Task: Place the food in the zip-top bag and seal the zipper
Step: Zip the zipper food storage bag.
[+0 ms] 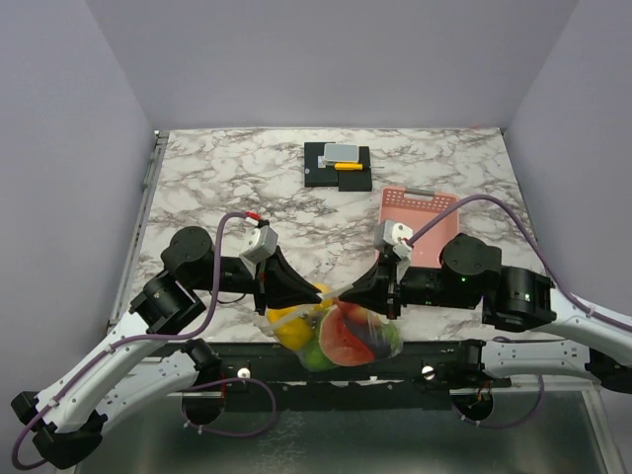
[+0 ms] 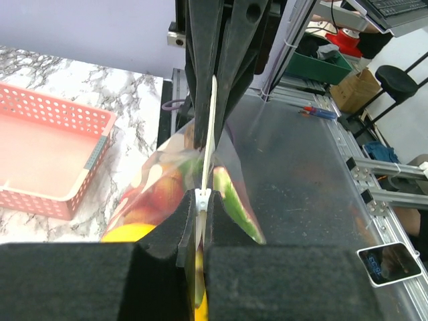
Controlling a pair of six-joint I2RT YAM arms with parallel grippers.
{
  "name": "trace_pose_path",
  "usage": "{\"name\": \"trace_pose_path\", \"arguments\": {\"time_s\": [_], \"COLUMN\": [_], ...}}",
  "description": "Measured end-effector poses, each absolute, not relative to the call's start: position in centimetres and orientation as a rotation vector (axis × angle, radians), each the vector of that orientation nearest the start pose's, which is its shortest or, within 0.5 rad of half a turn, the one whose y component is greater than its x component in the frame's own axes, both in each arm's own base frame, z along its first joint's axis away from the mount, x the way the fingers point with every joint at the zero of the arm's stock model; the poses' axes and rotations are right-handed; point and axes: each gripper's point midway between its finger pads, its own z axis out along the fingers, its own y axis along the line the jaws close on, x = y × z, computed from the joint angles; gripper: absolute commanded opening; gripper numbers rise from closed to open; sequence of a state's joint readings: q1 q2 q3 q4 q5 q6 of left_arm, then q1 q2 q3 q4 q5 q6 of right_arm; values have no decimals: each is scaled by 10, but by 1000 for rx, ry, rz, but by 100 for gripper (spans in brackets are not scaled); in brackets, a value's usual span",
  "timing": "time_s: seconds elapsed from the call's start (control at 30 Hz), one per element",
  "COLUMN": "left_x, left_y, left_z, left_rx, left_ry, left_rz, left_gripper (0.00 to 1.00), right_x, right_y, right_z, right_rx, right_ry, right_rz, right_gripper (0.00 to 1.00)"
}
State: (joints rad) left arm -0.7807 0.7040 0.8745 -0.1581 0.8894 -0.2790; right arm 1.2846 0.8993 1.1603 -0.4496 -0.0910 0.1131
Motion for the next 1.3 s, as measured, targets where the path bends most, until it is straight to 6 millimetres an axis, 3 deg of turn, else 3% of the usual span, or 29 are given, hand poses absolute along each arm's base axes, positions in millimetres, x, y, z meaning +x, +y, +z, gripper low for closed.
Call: {"name": "trace_pose_path", "arguments": {"time_s": [0.57,1.3], "left_x": [67,80], "left_y": [-260,-255], "left_z": [345,329], "left_rx": [1129,1063], "left_ry": [1369,1462], "left_rz": [-1429,-1336], "left_gripper": [0,0], "right_x": [101,154], "right_y": [270,249], "right_z": [375,350], "right_rx": [-874,-632], "right_ry": [1533,1638], "right_rz": [910,589], "right_gripper": [1,1]}}
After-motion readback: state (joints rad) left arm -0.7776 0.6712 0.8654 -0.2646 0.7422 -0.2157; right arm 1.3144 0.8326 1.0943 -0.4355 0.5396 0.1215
